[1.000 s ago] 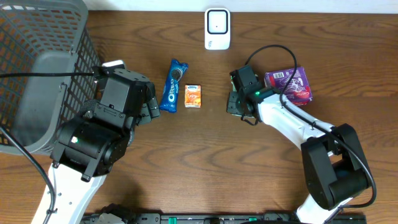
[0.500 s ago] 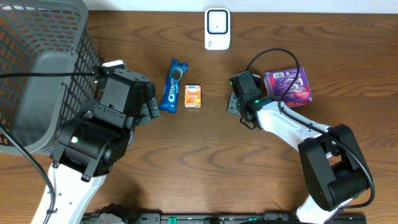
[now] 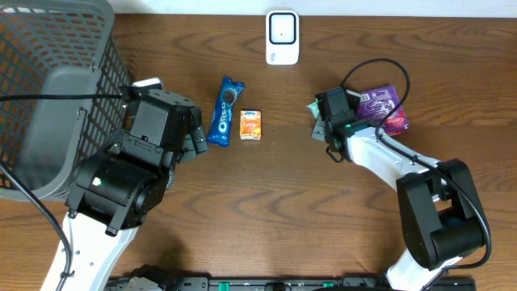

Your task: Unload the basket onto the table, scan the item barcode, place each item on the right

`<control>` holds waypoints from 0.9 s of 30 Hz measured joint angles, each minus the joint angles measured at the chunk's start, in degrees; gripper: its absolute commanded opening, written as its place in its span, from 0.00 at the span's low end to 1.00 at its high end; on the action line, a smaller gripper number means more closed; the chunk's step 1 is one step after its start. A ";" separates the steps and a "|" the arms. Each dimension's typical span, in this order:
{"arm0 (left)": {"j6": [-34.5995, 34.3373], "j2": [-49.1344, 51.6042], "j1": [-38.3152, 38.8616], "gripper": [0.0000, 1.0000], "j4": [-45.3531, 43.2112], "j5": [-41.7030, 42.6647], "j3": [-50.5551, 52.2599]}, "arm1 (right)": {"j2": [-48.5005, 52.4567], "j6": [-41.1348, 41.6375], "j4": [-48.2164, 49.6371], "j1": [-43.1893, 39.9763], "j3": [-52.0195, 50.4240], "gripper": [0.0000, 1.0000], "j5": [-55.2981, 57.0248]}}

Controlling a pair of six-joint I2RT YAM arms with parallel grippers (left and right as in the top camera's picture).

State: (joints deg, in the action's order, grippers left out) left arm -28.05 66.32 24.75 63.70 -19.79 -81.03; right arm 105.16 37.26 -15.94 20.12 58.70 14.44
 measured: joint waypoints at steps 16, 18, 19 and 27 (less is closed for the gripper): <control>0.00 0.00 0.00 0.98 0.00 0.00 0.00 | 0.00 6.91 0.24 -0.79 -0.02 0.15 -0.35; 0.00 0.00 0.00 0.98 0.00 0.00 0.00 | 0.00 9.33 0.22 -0.79 -0.02 0.16 0.17; 0.00 0.00 0.00 0.98 0.00 0.00 0.00 | 0.00 10.45 0.22 -0.76 -0.02 0.17 0.63; 0.00 0.00 0.00 0.98 -0.02 0.00 0.00 | 0.00 13.86 -2.45 -0.81 -0.02 0.15 5.07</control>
State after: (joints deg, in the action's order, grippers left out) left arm -28.05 66.32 24.75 63.68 -19.79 -81.03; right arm 105.16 51.11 -18.39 19.31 58.67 19.51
